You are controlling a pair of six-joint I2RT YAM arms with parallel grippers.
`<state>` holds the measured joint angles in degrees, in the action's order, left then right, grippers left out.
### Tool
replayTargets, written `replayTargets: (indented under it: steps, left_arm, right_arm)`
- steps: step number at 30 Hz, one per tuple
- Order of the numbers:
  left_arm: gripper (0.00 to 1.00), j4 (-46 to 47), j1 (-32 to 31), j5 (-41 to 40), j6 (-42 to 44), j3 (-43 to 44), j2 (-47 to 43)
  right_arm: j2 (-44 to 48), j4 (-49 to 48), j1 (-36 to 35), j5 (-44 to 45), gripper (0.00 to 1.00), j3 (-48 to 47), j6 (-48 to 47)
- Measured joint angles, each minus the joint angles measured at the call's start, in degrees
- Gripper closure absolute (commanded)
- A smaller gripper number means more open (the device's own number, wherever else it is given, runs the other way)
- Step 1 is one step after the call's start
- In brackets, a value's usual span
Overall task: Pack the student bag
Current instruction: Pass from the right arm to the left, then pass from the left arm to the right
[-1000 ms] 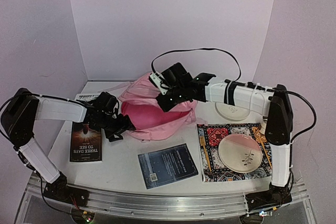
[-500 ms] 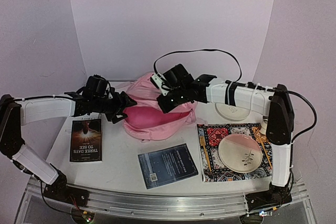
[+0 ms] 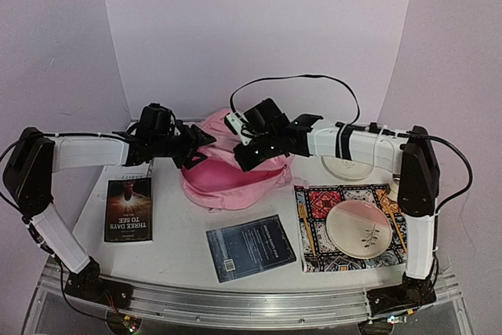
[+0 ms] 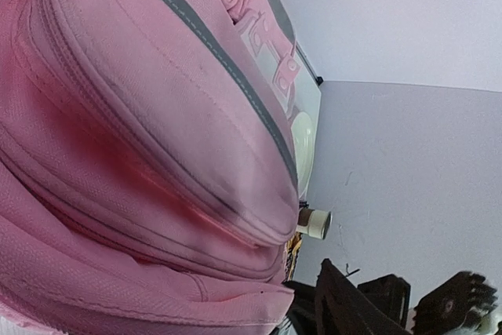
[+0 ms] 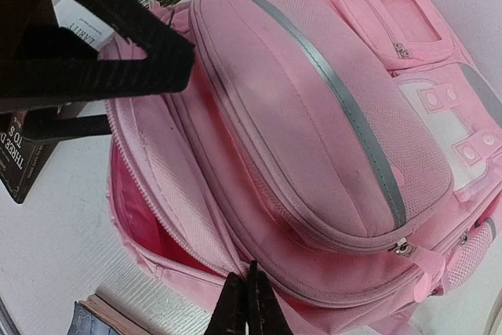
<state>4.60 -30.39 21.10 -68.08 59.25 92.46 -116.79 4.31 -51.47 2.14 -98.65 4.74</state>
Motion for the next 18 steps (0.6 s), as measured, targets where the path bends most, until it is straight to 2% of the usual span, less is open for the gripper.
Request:
replayTargets:
  steps: [2,5,6,9,12,18]
  left_arm:
    - [0.50,-0.08,0.00,-0.02,-0.27,1.25,1.28]
    - [0.58,-0.02,-0.11,0.24,-0.57,2.72,2.91]
    - [0.59,0.00,-0.21,0.32,-0.60,3.02,3.31]
    - [0.59,0.00,-0.50,0.52,-1.03,3.36,3.92]
    - [0.60,-0.03,-0.59,0.93,-1.04,3.46,4.08]
    - [0.59,-0.02,-0.63,1.73,-1.15,4.65,4.29]
  right_arm:
    - [0.01,-0.16,0.03,0.02,0.85,0.40,0.24]
    - [0.02,-1.06,-0.03,-0.03,0.61,0.94,0.43]
    - [0.02,-1.34,-0.11,-0.02,0.53,1.04,0.23]
    - [0.47,-2.37,-0.50,0.01,0.39,1.82,-0.38]
    - [1.10,-3.07,-0.99,0.02,0.34,2.48,-2.14]
    - [1.14,-4.31,-1.58,2.81,0.33,2.43,-5.62]
